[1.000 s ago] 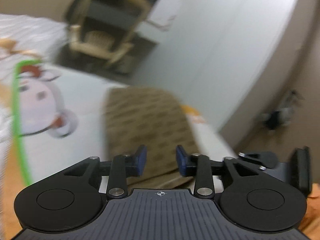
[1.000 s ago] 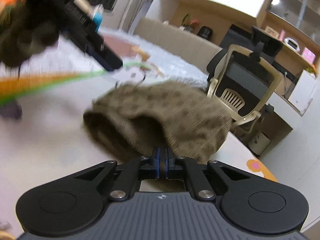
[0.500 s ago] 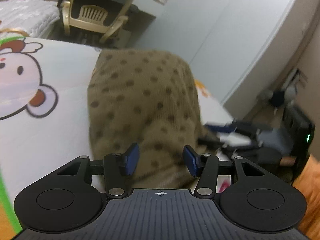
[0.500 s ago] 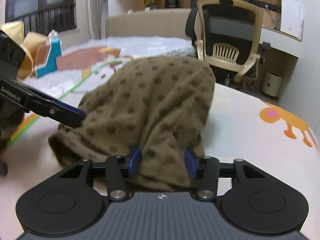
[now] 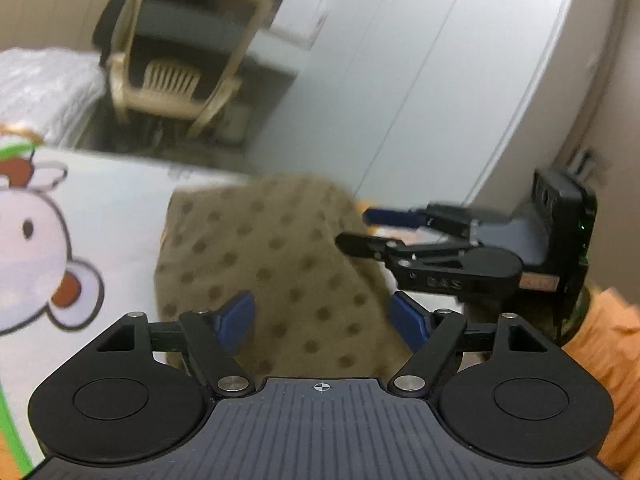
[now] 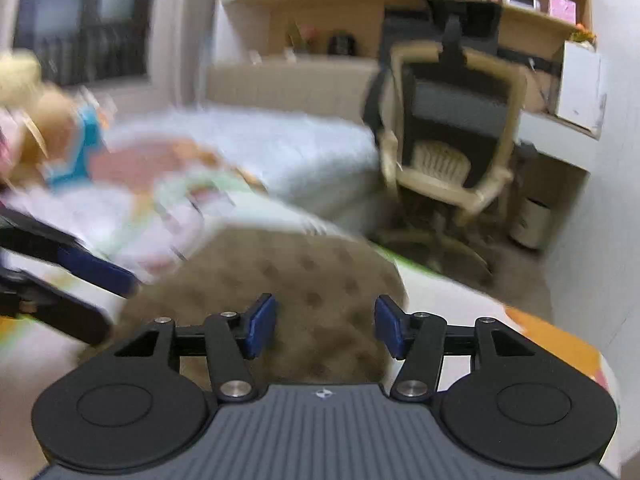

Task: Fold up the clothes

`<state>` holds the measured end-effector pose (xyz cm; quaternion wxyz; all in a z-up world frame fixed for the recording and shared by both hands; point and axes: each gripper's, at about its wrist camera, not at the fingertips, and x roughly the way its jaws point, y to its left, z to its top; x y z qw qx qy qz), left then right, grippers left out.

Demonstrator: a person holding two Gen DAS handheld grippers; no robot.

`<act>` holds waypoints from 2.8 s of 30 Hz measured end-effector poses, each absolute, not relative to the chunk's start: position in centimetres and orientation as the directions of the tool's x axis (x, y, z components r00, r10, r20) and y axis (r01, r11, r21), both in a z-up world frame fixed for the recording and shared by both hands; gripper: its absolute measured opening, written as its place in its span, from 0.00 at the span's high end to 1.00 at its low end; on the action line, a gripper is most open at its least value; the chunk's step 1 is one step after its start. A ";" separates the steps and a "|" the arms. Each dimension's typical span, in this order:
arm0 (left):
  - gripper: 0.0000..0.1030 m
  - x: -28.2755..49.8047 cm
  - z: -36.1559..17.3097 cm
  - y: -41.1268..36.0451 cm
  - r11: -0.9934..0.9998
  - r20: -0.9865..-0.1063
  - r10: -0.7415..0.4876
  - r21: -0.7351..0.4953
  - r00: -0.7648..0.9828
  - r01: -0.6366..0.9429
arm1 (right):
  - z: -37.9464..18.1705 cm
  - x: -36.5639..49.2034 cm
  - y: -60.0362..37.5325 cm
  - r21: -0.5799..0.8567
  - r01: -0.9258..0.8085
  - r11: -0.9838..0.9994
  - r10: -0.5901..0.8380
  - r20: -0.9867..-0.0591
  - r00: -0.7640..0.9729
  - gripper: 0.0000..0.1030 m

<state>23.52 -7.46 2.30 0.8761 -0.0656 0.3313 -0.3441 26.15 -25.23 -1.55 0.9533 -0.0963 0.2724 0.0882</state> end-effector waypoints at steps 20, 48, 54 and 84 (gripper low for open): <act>0.19 26.0 1.3 -8.5 0.801 -0.616 -0.577 -0.302 0.536 0.516 | -3.9 20.4 -22.5 -0.026 -0.468 0.883 0.363 -0.595 0.717 0.34; 0.07 33.8 -1.7 -7.5 0.716 -0.555 -0.696 -0.592 0.456 0.371 | -3.2 25.6 -24.5 -0.106 -0.198 0.974 0.098 -0.591 0.800 0.14; 0.07 33.6 -2.0 -7.5 0.678 -0.515 -0.729 -0.630 0.451 0.377 | -4.7 25.5 -22.5 -0.123 -0.195 0.973 0.094 -0.560 0.823 0.15; 0.07 39.8 1.0 5.5 0.809 -0.521 -0.573 -0.482 0.633 0.336 | -3.8 29.5 -5.7 0.045 -0.639 0.768 0.533 -0.597 0.599 0.07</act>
